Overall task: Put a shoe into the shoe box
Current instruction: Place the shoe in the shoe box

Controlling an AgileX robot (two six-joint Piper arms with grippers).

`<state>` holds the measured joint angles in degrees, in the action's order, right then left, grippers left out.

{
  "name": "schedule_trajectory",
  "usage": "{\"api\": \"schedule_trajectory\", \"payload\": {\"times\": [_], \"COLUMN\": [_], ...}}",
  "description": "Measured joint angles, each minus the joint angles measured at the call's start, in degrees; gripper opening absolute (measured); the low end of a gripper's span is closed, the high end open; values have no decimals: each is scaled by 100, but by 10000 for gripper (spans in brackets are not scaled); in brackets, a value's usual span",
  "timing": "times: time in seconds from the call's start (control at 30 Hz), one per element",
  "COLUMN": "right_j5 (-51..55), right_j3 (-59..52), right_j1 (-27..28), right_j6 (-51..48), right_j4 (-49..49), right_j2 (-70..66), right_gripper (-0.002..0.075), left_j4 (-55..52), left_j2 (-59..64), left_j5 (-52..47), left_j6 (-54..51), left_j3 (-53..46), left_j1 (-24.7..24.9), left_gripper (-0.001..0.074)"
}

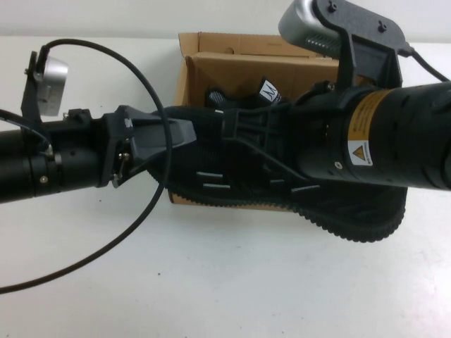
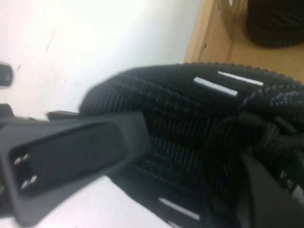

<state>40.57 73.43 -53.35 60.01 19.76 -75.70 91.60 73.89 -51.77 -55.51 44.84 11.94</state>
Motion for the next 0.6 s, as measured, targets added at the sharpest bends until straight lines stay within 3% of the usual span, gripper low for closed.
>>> {"api": "schedule_trajectory", "payload": {"times": [0.1, 0.2, 0.6], "right_j5": [-63, -77, 80], "right_j3": [0, 0, 0], "right_j1": [0, 0, 0], "right_j6": [-14, -85, -203], "right_j4": [21, 62, 62], "right_j2": [0, 0, 147], "right_gripper": [3, 3, 2], "left_j4": [53, 161, 288], "left_j2": [0, 0, 0], "left_j5": [-173, -282, -305], "left_j6": [22, 22, -38], "left_j3": [0, 0, 0], "left_j1": [0, 0, 0], "left_gripper": [576, 659, 670]}}
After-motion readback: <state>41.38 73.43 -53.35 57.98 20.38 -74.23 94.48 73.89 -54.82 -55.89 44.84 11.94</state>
